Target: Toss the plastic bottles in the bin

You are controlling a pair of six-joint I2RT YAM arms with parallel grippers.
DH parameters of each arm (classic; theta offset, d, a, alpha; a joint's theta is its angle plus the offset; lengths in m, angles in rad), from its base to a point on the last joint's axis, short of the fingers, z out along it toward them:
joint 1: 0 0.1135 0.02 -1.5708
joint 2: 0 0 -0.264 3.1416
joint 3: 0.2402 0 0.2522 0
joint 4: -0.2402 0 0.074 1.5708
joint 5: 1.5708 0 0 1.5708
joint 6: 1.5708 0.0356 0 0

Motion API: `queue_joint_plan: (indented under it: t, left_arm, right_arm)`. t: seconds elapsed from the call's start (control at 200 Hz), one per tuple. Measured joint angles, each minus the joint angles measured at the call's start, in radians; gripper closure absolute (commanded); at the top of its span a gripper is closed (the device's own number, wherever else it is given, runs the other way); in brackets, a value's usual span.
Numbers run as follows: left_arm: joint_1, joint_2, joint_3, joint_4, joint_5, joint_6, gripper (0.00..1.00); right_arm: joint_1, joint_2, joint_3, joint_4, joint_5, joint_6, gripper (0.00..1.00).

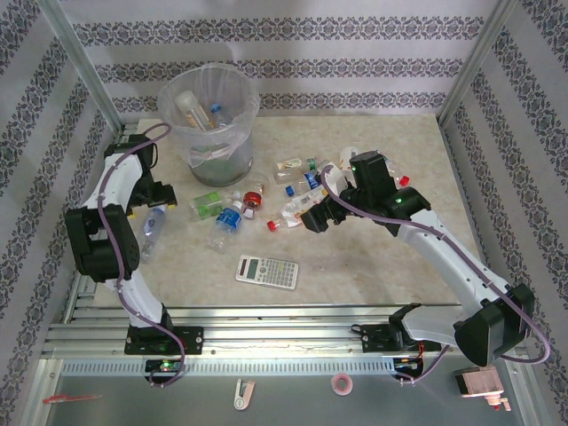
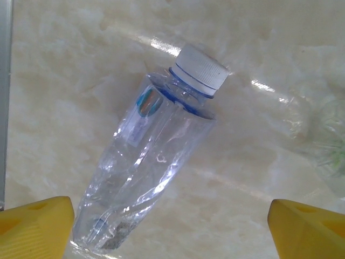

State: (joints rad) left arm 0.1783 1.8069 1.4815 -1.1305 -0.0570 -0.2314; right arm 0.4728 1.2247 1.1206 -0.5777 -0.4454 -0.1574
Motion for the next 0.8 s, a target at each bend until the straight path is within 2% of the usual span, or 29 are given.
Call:
queue_joint_plan:
  t: [0.355,0.799]
  left_arm:
    - [0.001,0.131,0.017,-0.005,-0.034,0.093,0.09]
    - [0.029,0.235,0.035,-0.005,-0.022,0.124,0.16]
  right_arm:
    - [0.000,-0.001,0.000,-0.002,0.000,0.000,0.02]
    - [0.000,-0.001,0.000,-0.003,0.000,0.000,0.02]
